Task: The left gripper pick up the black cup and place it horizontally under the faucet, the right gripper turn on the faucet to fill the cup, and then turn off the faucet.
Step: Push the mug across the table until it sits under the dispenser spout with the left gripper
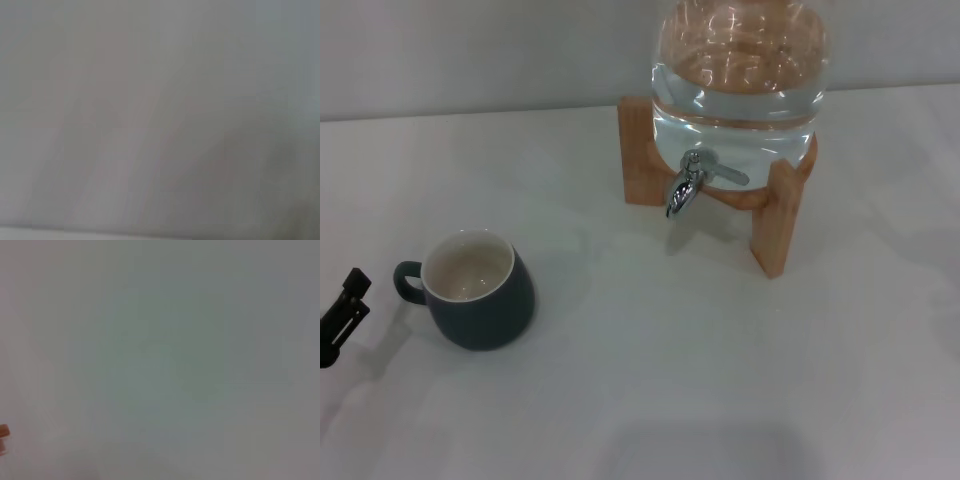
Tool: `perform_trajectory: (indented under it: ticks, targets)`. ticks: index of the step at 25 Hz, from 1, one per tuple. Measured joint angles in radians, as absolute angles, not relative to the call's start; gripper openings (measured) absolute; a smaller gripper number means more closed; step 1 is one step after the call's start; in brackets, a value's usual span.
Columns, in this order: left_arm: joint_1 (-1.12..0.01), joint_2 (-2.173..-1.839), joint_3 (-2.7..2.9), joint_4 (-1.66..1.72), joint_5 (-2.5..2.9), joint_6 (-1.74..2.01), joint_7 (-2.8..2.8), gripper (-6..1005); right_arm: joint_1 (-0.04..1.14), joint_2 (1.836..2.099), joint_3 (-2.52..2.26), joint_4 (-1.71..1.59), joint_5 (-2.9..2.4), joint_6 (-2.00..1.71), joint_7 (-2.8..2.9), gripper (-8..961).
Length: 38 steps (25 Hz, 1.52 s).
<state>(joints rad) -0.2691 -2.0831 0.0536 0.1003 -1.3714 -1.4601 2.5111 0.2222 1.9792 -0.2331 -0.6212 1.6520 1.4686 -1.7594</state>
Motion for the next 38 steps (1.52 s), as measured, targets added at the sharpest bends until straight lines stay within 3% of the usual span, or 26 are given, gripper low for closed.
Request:
perform_trajectory:
  ticks: [38]
  targets:
    - [-0.308,-2.084,0.062,0.028,-1.364,-1.244,2.521,851,0.222,1.980,-0.237,-0.621,1.652,1.463,-1.757,845]
